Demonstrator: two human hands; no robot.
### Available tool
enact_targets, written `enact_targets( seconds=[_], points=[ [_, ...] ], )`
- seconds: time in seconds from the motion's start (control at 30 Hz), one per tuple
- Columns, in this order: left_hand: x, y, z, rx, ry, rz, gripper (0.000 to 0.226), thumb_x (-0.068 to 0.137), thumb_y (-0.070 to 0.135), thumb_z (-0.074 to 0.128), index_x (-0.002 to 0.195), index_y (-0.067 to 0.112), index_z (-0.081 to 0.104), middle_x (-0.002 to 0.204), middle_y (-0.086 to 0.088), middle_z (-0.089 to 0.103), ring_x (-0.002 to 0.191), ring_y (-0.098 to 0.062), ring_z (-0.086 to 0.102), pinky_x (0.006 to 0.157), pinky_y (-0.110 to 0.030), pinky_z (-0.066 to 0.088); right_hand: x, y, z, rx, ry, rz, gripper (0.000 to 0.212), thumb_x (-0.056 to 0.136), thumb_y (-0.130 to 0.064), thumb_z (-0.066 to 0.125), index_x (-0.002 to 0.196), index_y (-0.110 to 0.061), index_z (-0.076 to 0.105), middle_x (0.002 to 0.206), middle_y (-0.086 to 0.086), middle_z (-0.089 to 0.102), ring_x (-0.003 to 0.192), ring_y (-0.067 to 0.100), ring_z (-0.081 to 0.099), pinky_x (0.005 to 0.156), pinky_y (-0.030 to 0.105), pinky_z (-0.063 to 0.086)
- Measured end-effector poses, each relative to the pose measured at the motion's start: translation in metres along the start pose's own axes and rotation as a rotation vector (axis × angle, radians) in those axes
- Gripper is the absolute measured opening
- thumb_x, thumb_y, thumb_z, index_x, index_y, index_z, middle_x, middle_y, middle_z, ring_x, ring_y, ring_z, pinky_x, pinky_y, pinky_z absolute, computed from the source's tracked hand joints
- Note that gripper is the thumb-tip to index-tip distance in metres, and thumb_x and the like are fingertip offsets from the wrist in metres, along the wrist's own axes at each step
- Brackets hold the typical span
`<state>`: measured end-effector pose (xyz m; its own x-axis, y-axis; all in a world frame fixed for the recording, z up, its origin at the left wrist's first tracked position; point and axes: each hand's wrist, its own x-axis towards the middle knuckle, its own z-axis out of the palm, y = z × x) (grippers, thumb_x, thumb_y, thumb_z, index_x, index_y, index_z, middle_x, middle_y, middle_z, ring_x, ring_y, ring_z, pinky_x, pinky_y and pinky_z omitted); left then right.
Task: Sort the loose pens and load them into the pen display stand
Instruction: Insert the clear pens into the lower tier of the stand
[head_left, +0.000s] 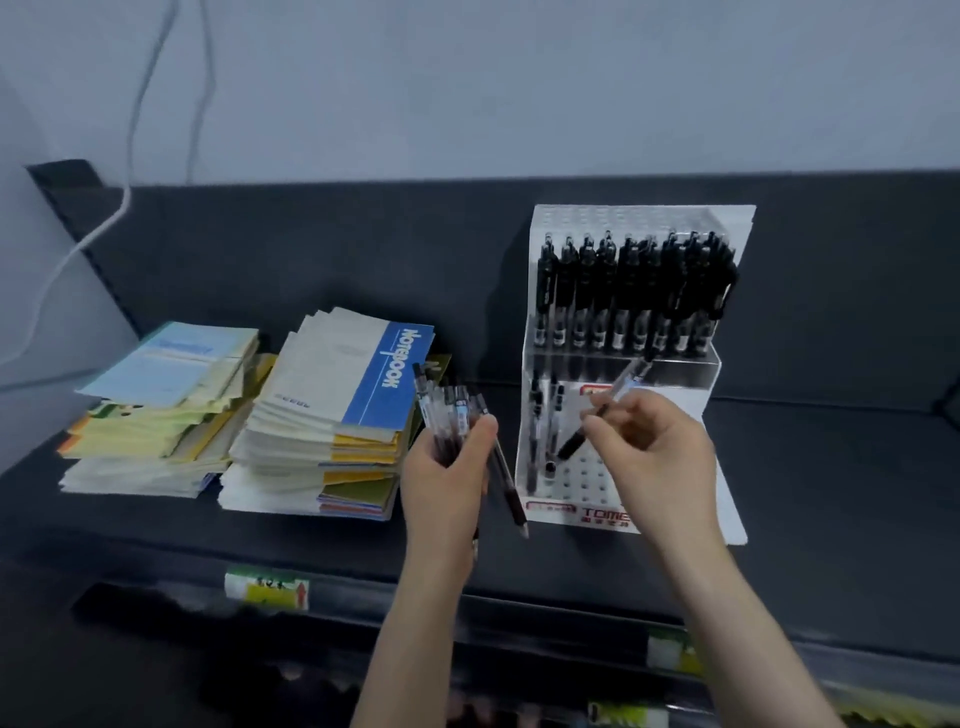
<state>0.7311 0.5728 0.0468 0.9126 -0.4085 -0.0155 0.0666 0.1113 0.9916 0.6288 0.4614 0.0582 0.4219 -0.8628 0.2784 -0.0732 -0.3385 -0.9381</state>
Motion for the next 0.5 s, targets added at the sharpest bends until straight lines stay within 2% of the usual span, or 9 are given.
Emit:
enact_targets(
  seconds=[0.1, 0.2, 0.3, 0.4, 0.5],
  points=[
    [0.005, -0.001, -0.005, -0.001, -0.011, -0.016, 0.023, 0.088, 0.027, 0.068, 0.071, 0.019, 0.055, 0.056, 0.001, 0.045, 0.049, -0.01, 0.039, 0.046, -0.019, 0.035, -0.003, -0.004, 0.008, -0.077, 0.041, -0.019, 0.012, 0.08, -0.01, 0.07, 0.08, -0.021, 0.064, 0.069, -0.009, 0.069, 0.069, 0.0, 0.064, 0.064, 0.01, 0.048],
    [0.011, 0.001, -0.007, 0.003, -0.005, -0.012, 0.024, 0.088, 0.028, 0.068, 0.072, 0.017, 0.054, 0.056, 0.0, 0.045, 0.047, -0.009, 0.039, 0.044, -0.017, 0.035, 0.001, -0.003, 0.012, -0.187, 0.031, -0.034, 0.012, 0.079, -0.013, 0.072, 0.08, -0.023, 0.065, 0.07, -0.011, 0.068, 0.07, 0.0, 0.064, 0.069, 0.017, 0.052],
    [0.016, 0.002, -0.009, -0.008, -0.001, -0.001, 0.023, 0.087, 0.027, 0.069, 0.074, 0.015, 0.055, 0.056, 0.001, 0.046, 0.047, -0.008, 0.04, 0.043, -0.016, 0.036, 0.003, 0.0, 0.014, -0.338, 0.002, -0.046, 0.01, 0.079, -0.017, 0.073, 0.077, -0.02, 0.064, 0.069, -0.013, 0.065, 0.069, 0.0, 0.062, 0.066, 0.016, 0.049],
    [0.019, 0.003, -0.013, -0.009, 0.0, 0.011, 0.021, 0.086, 0.028, 0.07, 0.075, 0.015, 0.057, 0.055, 0.003, 0.048, 0.048, -0.008, 0.041, 0.044, -0.016, 0.037, 0.003, 0.006, 0.019, -0.424, -0.034, -0.035, 0.016, 0.078, -0.016, 0.074, 0.07, -0.018, 0.06, 0.063, -0.012, 0.062, 0.065, 0.002, 0.06, 0.061, 0.018, 0.045],
    [0.019, 0.002, -0.014, -0.023, -0.005, 0.007, 0.021, 0.085, 0.028, 0.071, 0.075, 0.015, 0.057, 0.055, 0.003, 0.048, 0.048, -0.008, 0.04, 0.044, -0.017, 0.037, 0.005, 0.012, 0.022, -0.475, -0.048, -0.038, 0.017, 0.077, -0.015, 0.075, 0.073, -0.019, 0.059, 0.066, -0.016, 0.061, 0.067, 0.006, 0.061, 0.062, 0.019, 0.046]
  ],
)
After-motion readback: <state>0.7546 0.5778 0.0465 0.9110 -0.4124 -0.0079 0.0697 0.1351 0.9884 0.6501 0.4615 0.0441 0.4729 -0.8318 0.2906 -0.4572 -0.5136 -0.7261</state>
